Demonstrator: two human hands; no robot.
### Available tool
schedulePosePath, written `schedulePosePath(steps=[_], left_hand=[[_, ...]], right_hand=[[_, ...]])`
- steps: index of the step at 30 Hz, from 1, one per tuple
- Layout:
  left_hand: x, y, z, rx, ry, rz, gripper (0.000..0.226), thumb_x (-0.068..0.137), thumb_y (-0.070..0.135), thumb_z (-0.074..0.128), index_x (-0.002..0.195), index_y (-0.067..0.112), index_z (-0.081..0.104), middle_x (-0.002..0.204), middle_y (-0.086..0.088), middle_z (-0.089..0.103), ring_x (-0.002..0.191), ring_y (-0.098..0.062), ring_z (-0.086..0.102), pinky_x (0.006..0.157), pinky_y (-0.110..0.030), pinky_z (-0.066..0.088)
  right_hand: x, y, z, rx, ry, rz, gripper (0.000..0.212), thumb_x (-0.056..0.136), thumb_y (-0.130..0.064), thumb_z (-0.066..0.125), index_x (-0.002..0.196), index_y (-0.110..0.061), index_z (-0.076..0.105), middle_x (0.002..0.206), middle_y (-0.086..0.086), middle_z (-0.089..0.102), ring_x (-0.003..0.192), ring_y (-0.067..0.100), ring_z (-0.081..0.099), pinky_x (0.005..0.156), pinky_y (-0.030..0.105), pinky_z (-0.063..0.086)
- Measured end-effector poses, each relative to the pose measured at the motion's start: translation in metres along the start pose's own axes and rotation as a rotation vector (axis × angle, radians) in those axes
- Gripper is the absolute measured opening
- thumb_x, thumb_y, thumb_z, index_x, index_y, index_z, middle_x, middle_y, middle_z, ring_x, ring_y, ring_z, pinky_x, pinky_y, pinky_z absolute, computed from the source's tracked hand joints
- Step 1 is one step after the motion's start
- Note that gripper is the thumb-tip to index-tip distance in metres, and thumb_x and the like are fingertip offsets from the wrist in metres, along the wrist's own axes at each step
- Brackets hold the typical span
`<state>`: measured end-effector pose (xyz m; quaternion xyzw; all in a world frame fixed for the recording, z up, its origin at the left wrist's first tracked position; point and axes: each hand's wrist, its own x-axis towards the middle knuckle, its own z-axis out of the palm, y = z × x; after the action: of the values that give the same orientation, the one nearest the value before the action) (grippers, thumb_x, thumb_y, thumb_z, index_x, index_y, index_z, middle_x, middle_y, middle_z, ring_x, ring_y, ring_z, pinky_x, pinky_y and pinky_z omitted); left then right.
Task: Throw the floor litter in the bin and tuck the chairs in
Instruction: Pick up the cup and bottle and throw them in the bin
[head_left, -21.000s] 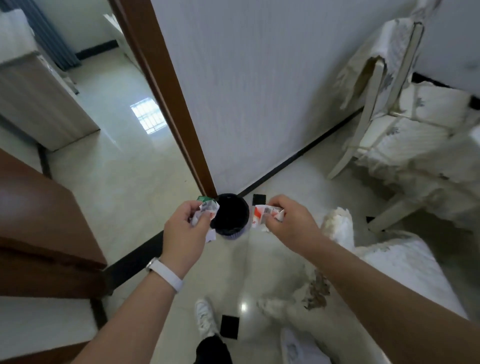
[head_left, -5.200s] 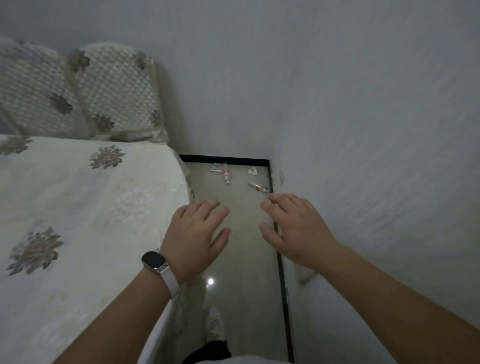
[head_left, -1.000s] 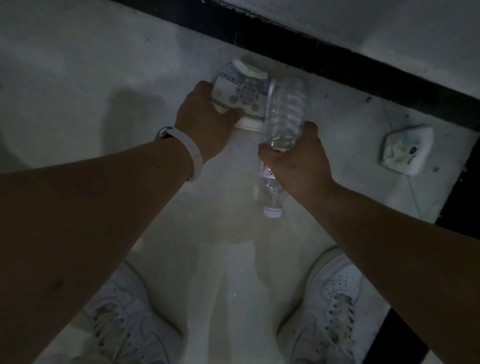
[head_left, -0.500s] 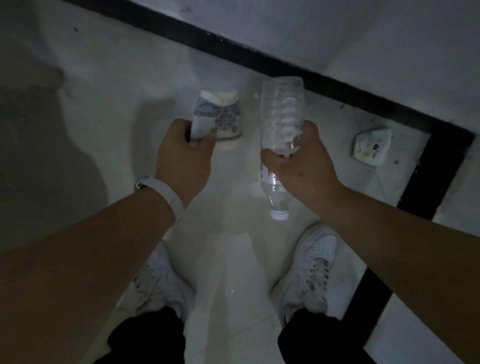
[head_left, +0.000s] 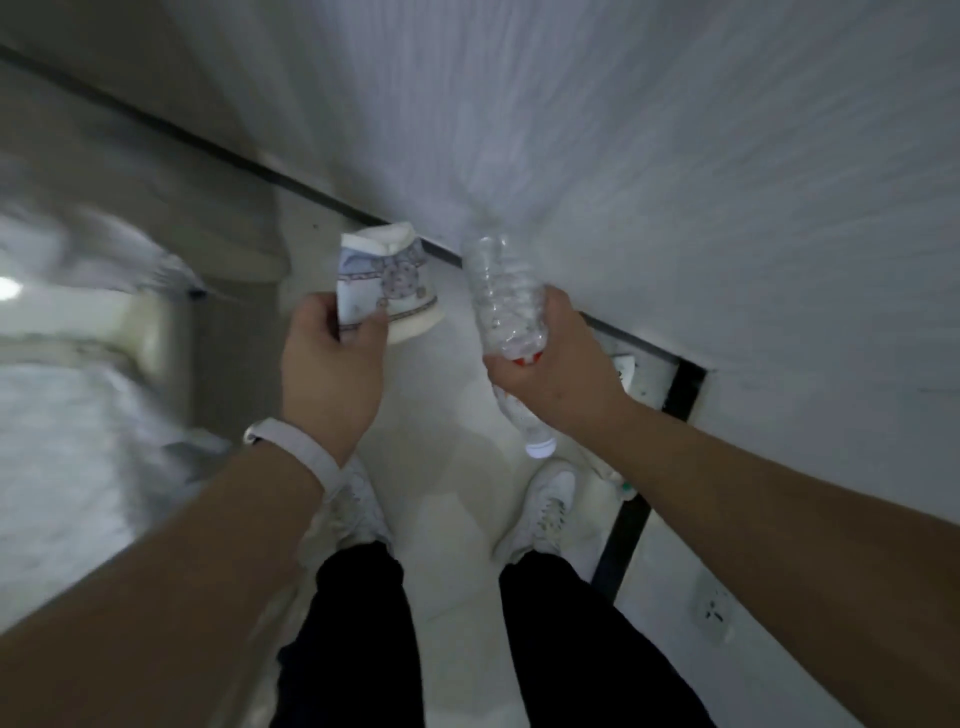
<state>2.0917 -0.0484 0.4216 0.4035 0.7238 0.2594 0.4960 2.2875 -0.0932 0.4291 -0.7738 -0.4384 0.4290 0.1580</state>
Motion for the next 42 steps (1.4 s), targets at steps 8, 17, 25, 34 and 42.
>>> schedulePosePath(steps=[8, 17, 25, 34, 42], left_hand=[[-0.055, 0.141, -0.132, -0.181, 0.097, 0.047, 0.015, 0.093, 0.023, 0.062, 0.103, 0.014, 0.056, 0.087, 0.012, 0.061, 0.066, 0.013, 0.056, 0.060, -0.010, 0.045], [-0.119, 0.251, -0.259, -0.376, 0.216, 0.219, 0.016, 0.093, 0.027, 0.064, 0.087, 0.031, 0.050, 0.085, 0.011, 0.061, 0.070, 0.004, 0.057, 0.070, -0.028, 0.050], [-0.158, 0.300, -0.301, -0.481, 0.324, 0.235, 0.011, 0.093, 0.026, 0.065, 0.090, 0.029, 0.055, 0.091, 0.006, 0.066, 0.077, -0.008, 0.064, 0.067, -0.028, 0.053], [-0.200, 0.333, -0.294, -0.466, 0.594, 0.172, 0.008, 0.092, 0.025, 0.065, 0.096, 0.019, 0.061, 0.090, -0.001, 0.069, 0.074, -0.009, 0.064, 0.065, -0.033, 0.052], [-0.266, 0.339, -0.287, -0.626, 0.880, 0.115, 0.007, 0.092, 0.016, 0.065, 0.098, 0.018, 0.064, 0.092, 0.000, 0.073, 0.081, -0.015, 0.069, 0.066, -0.026, 0.053]], right_hand=[[-0.086, -0.178, -0.053, 0.039, 0.036, -0.108, 0.046, 0.073, -0.034, 0.079, 0.102, -0.043, 0.044, 0.095, -0.014, 0.065, 0.083, -0.001, 0.063, 0.079, 0.027, 0.053], [-0.171, -0.339, -0.122, -0.051, 0.025, -0.311, 0.050, 0.075, -0.034, 0.079, 0.101, -0.055, 0.041, 0.099, -0.030, 0.061, 0.089, -0.008, 0.061, 0.079, 0.019, 0.050], [-0.195, -0.391, -0.147, 0.034, -0.001, -0.421, 0.049, 0.078, -0.032, 0.080, 0.096, -0.055, 0.042, 0.093, -0.029, 0.063, 0.084, -0.007, 0.063, 0.072, 0.015, 0.051], [-0.163, -0.438, -0.185, 0.058, -0.244, -0.605, 0.056, 0.077, -0.036, 0.079, 0.121, -0.035, 0.045, 0.103, -0.017, 0.063, 0.090, 0.001, 0.064, 0.076, 0.022, 0.053], [-0.172, -0.468, -0.194, 0.043, -0.524, -0.748, 0.060, 0.073, -0.036, 0.081, 0.123, -0.037, 0.049, 0.106, -0.018, 0.065, 0.094, -0.002, 0.064, 0.083, 0.026, 0.054]])
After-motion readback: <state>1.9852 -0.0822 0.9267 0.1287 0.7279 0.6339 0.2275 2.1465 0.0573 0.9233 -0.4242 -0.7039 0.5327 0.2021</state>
